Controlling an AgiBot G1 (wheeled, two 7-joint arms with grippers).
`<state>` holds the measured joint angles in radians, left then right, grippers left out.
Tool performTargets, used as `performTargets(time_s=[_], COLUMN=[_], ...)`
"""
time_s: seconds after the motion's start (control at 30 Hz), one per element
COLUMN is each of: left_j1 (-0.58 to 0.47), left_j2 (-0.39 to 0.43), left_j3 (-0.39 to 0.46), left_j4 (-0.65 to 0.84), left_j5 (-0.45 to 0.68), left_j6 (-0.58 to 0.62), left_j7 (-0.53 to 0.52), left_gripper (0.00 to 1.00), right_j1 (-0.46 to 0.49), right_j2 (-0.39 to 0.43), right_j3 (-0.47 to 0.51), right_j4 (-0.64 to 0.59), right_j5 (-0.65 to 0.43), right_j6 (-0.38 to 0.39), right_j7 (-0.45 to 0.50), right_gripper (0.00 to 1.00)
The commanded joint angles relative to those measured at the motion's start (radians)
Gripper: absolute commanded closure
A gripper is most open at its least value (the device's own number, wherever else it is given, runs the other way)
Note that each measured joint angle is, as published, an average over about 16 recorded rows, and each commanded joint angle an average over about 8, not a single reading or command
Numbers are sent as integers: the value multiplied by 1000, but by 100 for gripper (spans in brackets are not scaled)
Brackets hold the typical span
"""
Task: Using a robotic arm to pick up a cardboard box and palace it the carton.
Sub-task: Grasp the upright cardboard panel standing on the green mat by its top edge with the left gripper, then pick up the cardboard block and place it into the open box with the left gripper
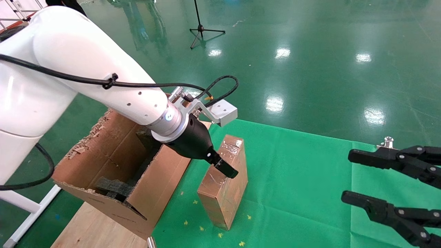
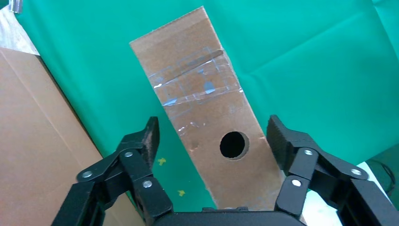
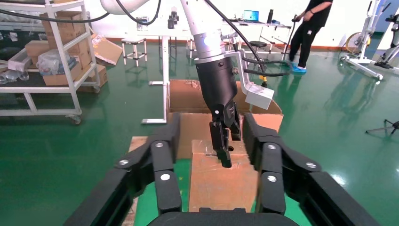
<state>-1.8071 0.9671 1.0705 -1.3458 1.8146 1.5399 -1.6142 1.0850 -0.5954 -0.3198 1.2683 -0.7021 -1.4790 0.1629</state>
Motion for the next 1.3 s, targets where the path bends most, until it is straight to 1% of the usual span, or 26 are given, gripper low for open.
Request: performTargets(time_s=[0.03, 0.4, 0.57, 0.67, 0.8, 0.97, 1.13, 1.3], left_j1=[1, -1, -31, -73, -141, -234, -344, -420], left_j2=[0, 1, -16, -54, -124, -187, -220, -235], left_j3=[-1, -2, -13, -42, -101, -158, -174, -153], left_j4=[0, 8, 16, 17, 41, 145, 310, 496], left_j5=[-1, -4, -17, -40, -80, -100, -38, 54], left_j6=[0, -4, -11, -24, -49, -65, -76, -81], left_j7=[-1, 4, 53, 109, 195, 317, 465, 611], left_gripper=[100, 100, 100, 100, 100, 100, 100, 100], right_j1=[0, 0, 0, 0, 0, 0, 0, 0], right_j2=[0, 0, 0, 0, 0, 0, 0, 0], right_j3=[0, 0, 0, 0, 0, 0, -1, -1], right_j4=[0, 0, 0, 0, 0, 0, 0, 0], right_j5=[0, 0, 0, 0, 0, 0, 0, 0], right_j6=[0, 0, 0, 0, 0, 0, 0, 0], right_j7=[0, 0, 0, 0, 0, 0, 0, 0], right_gripper=[0, 0, 0, 0, 0, 0, 0, 0])
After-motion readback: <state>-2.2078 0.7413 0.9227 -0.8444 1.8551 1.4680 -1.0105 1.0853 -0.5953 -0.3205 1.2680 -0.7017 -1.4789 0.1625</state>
